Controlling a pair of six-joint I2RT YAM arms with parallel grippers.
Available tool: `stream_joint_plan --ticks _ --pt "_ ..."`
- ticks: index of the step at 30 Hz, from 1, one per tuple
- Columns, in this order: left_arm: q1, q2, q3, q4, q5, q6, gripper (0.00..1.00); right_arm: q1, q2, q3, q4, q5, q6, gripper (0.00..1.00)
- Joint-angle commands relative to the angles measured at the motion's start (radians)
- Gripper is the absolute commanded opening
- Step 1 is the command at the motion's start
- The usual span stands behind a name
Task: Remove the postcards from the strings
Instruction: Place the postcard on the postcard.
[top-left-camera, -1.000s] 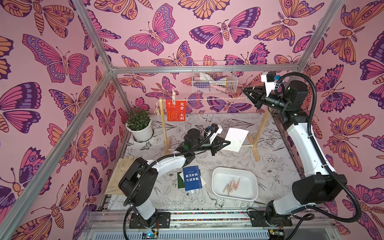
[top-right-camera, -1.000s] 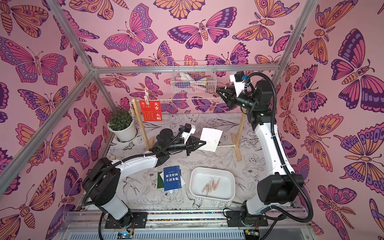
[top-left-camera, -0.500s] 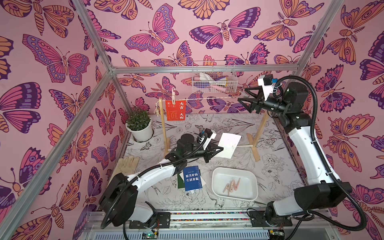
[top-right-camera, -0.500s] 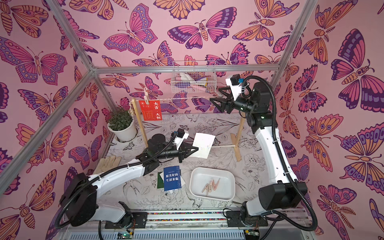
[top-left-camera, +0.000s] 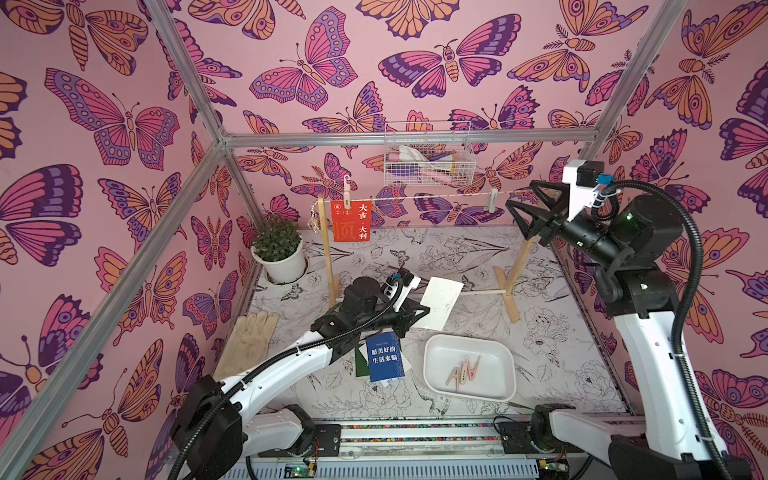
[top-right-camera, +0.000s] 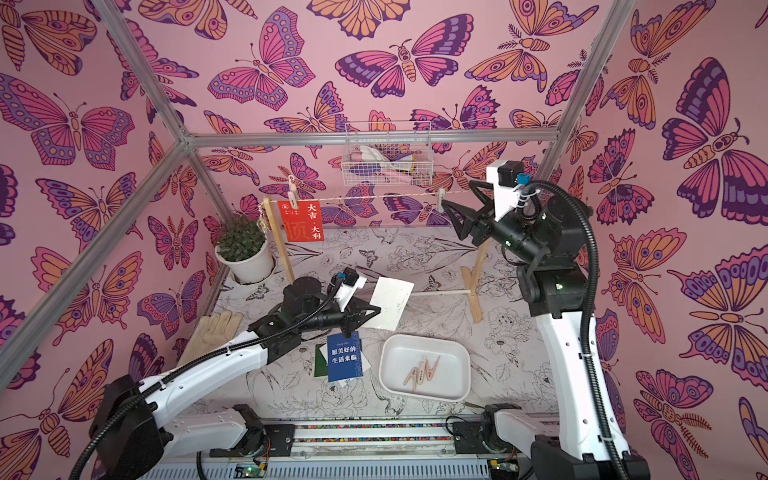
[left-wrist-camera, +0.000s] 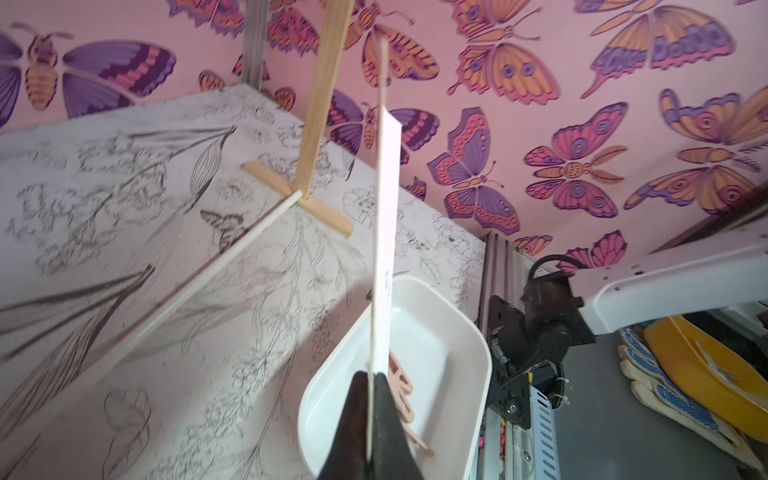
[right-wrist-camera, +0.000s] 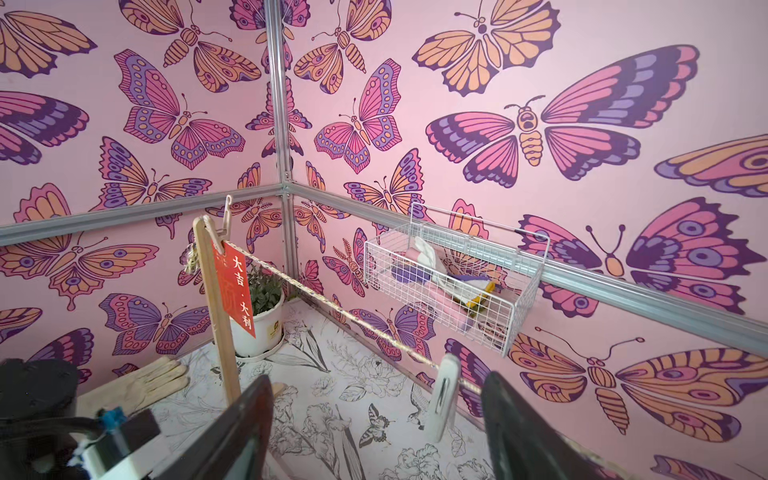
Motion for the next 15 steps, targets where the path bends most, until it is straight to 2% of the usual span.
stream_joint_plan --ticks 1,4,8,15 --pt "-0.003 -0.029 -0.073 -0.051 -0.149 -0.155 0.0 -0.001 -0.081 -0.154 -0.012 0.092 0.157 0.72" --pt "-0.003 -0.055 -0.128 -0.042 -0.181 -0.215 0.0 -0.001 -0.144 -0.296 0.015 0.107 0.202 0.72" --pt "-0.003 -0.099 -0.175 -0.084 -0.264 -0.255 0.0 -0.001 -0.124 -0.36 -0.008 0.151 0.242 0.67" --pt "0.006 -0.107 -0.197 -0.194 -0.34 -0.335 0.0 0.01 -0.097 -0.485 0.207 0.159 0.328 0.66"
